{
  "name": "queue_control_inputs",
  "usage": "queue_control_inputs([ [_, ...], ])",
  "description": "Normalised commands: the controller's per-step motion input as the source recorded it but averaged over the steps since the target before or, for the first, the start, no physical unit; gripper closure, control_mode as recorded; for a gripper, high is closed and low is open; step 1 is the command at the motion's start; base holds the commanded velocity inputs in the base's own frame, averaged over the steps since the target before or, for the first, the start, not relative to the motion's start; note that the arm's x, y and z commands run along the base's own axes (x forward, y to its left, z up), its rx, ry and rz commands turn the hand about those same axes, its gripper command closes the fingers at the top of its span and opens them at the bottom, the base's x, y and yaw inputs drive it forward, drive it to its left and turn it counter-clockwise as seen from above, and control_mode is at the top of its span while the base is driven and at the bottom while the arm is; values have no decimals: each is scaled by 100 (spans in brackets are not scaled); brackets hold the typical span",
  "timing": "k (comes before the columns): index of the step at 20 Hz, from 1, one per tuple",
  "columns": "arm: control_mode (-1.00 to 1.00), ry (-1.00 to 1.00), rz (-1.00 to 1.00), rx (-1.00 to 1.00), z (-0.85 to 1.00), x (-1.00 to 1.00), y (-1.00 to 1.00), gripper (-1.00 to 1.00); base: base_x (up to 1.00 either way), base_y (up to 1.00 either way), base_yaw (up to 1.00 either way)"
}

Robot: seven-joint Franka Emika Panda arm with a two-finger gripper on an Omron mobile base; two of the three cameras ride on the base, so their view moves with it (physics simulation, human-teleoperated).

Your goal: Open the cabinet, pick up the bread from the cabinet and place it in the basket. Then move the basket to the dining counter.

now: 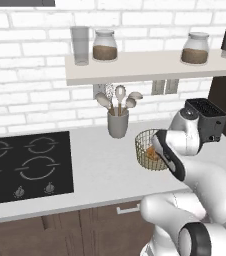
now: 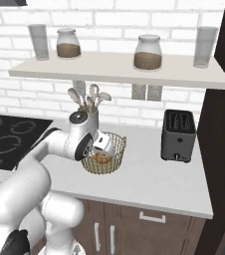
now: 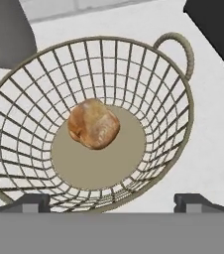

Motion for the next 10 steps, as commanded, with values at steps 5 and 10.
queue_control_inputs([
  [5, -100, 29, -3, 11, 11, 48, -25, -100, 0, 0, 0],
  [10, -100, 8, -6, 6, -2, -4, -35, -100, 0, 0, 0],
])
